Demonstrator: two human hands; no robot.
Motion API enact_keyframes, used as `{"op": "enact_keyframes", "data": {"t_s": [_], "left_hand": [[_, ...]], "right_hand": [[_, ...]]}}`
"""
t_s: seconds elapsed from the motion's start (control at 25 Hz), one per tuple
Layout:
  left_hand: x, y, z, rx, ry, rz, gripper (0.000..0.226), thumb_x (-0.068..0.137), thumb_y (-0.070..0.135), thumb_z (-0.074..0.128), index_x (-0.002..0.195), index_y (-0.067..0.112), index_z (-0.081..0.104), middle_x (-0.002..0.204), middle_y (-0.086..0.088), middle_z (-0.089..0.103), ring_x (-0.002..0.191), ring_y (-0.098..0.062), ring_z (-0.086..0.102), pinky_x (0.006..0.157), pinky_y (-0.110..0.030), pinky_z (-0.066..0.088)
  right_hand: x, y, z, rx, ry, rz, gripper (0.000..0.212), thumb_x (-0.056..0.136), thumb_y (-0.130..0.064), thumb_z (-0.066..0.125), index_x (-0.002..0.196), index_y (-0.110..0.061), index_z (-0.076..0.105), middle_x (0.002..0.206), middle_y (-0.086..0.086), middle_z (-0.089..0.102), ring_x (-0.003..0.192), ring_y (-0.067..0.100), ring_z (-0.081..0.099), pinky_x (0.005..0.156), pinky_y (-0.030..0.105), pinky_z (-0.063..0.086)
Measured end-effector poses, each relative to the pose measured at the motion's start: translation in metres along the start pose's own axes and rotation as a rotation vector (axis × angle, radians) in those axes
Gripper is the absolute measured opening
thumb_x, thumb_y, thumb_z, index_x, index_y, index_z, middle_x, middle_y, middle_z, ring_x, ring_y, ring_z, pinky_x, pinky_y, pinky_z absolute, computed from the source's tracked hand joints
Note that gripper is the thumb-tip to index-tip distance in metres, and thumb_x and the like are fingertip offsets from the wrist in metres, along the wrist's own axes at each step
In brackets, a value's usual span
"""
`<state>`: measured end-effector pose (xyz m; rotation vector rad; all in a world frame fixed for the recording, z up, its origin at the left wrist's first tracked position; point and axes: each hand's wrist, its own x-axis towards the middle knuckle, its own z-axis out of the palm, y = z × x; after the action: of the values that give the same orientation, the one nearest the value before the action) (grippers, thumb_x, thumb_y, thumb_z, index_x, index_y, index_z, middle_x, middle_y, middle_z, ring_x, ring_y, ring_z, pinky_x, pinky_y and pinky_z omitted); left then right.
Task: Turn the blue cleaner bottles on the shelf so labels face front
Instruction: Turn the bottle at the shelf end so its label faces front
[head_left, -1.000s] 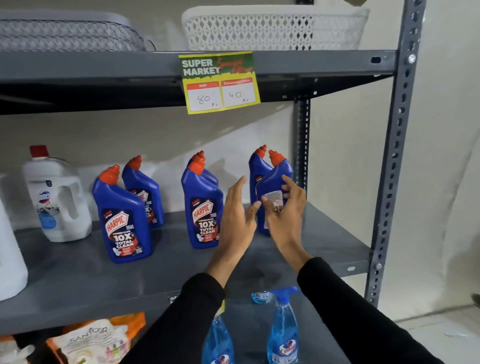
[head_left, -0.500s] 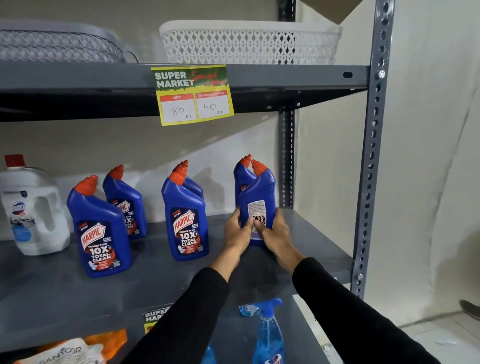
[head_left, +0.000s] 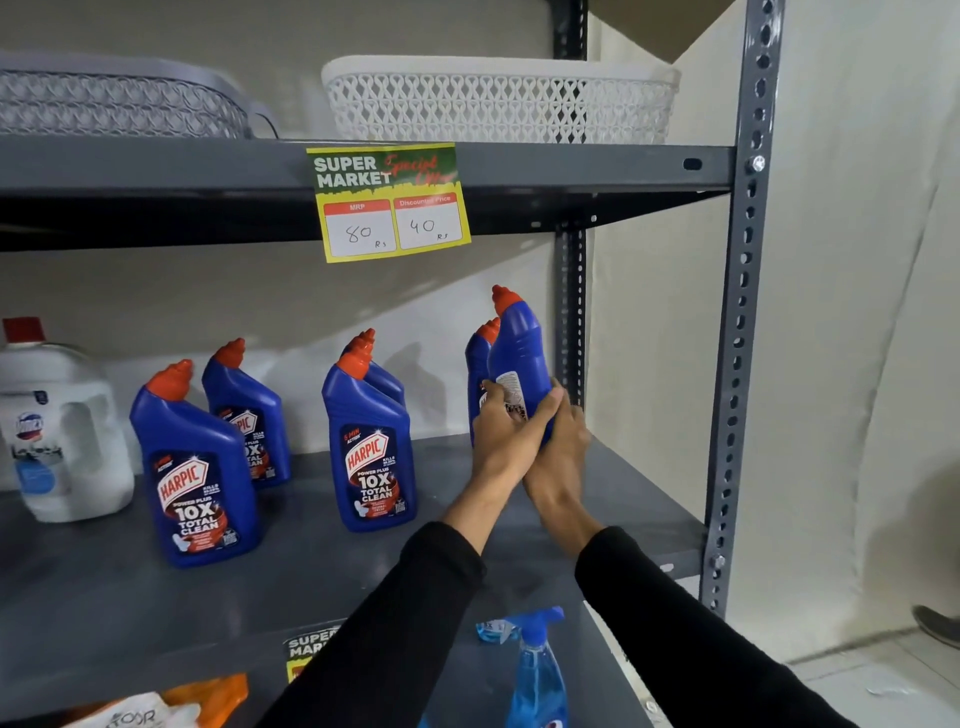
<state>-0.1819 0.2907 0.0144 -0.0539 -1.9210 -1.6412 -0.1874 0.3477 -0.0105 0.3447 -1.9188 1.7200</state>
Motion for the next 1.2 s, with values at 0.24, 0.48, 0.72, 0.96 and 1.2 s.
{"op": "enact_keyframes", "data": {"t_s": [0.24, 0.48, 0.72, 0.96, 1.2], "left_hand": [[0.0, -0.006, -0.01, 0.06, -0.106, 0.08, 0.032, 0.096, 0.037, 0.052, 0.126, 0.025, 0.05, 0.102, 0.0, 0.07, 0.086, -0.007, 0.072, 0.078, -0.024, 0.059], [-0.004, -0.016, -0.016, -0.22, -0.187, 0.037, 0.027, 0.104, 0.025, 0.035, 0.124, 0.026, 0.053, 0.115, -0.01, 0.066, 0.102, -0.024, 0.066, 0.091, -0.036, 0.056], [-0.013, -0.017, -0.021, -0.37, -0.145, -0.064, 0.037, 0.105, 0.025, 0.031, 0.132, 0.011, 0.052, 0.117, -0.013, 0.066, 0.102, -0.023, 0.066, 0.087, -0.031, 0.056], [-0.009, -0.017, -0.029, 0.011, 0.011, 0.142, 0.031, 0.102, 0.028, 0.045, 0.125, 0.016, 0.062, 0.104, 0.001, 0.071, 0.095, -0.012, 0.07, 0.083, -0.029, 0.059], [-0.005, -0.02, -0.039, 0.185, -0.027, 0.185, 0.031, 0.094, 0.021, 0.06, 0.124, 0.015, 0.065, 0.1, 0.0, 0.074, 0.087, -0.01, 0.072, 0.083, -0.033, 0.061]], "right_hand": [[-0.016, 0.009, -0.009, 0.059, -0.143, -0.018, 0.047, 0.102, -0.016, 0.04, 0.146, -0.035, 0.041, 0.101, -0.011, 0.044, 0.105, 0.006, 0.043, 0.092, 0.026, 0.048], [0.0, 0.013, -0.03, 0.188, -0.148, 0.056, 0.05, 0.094, -0.012, 0.059, 0.135, -0.038, 0.05, 0.122, 0.0, 0.055, 0.105, 0.015, 0.058, 0.067, 0.017, 0.056], [0.007, 0.01, -0.035, 0.322, -0.333, 0.274, 0.058, 0.089, -0.014, 0.069, 0.141, -0.025, 0.046, 0.115, -0.008, 0.066, 0.1, 0.008, 0.067, 0.071, 0.019, 0.056], [0.008, 0.005, -0.03, 0.209, -0.179, 0.162, 0.073, 0.078, -0.007, 0.078, 0.138, -0.022, 0.039, 0.12, -0.004, 0.059, 0.093, 0.005, 0.064, 0.069, 0.021, 0.059], [0.009, 0.009, -0.026, 0.117, -0.153, 0.115, 0.076, 0.075, -0.008, 0.081, 0.137, -0.018, 0.038, 0.114, -0.005, 0.056, 0.098, 0.012, 0.062, 0.085, 0.034, 0.058]]}}
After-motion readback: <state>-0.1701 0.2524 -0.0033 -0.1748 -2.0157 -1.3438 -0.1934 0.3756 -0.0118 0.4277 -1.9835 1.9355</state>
